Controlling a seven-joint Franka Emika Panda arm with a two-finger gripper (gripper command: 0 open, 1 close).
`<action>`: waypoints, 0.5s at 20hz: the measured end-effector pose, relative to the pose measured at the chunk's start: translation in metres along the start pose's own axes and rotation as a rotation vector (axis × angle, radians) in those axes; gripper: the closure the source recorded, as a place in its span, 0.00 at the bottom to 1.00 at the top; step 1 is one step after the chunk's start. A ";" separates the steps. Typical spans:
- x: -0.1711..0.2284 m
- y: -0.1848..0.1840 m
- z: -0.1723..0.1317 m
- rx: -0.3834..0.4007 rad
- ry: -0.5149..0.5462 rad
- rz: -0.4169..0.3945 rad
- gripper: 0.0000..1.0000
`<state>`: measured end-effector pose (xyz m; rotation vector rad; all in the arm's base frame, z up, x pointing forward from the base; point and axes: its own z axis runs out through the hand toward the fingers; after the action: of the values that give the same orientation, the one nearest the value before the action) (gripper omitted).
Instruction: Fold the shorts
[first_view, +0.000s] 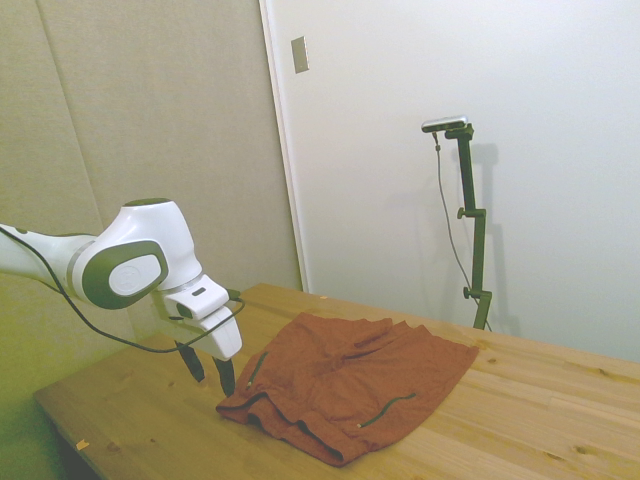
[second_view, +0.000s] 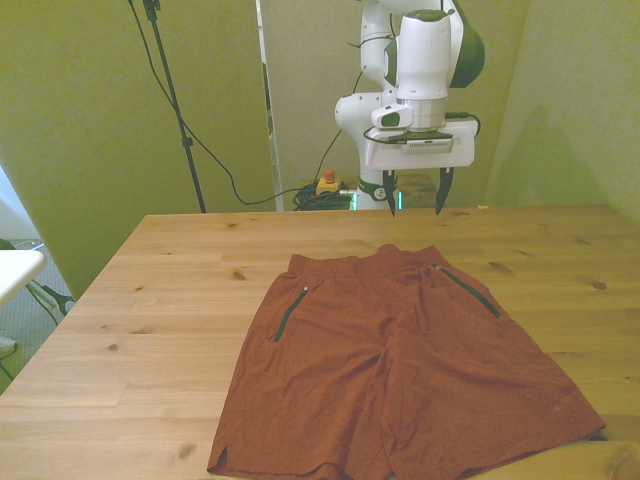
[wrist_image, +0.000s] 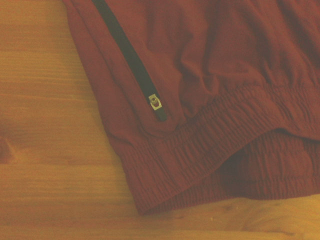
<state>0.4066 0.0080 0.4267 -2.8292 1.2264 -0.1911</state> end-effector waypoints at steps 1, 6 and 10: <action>0.000 0.000 0.000 0.001 0.001 0.000 0.00; -0.009 -0.018 -0.016 -0.054 0.106 -0.045 0.00; -0.061 -0.054 -0.017 -0.171 0.268 -0.137 0.00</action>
<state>0.4026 0.0894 0.4431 -3.1194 1.1402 -0.5104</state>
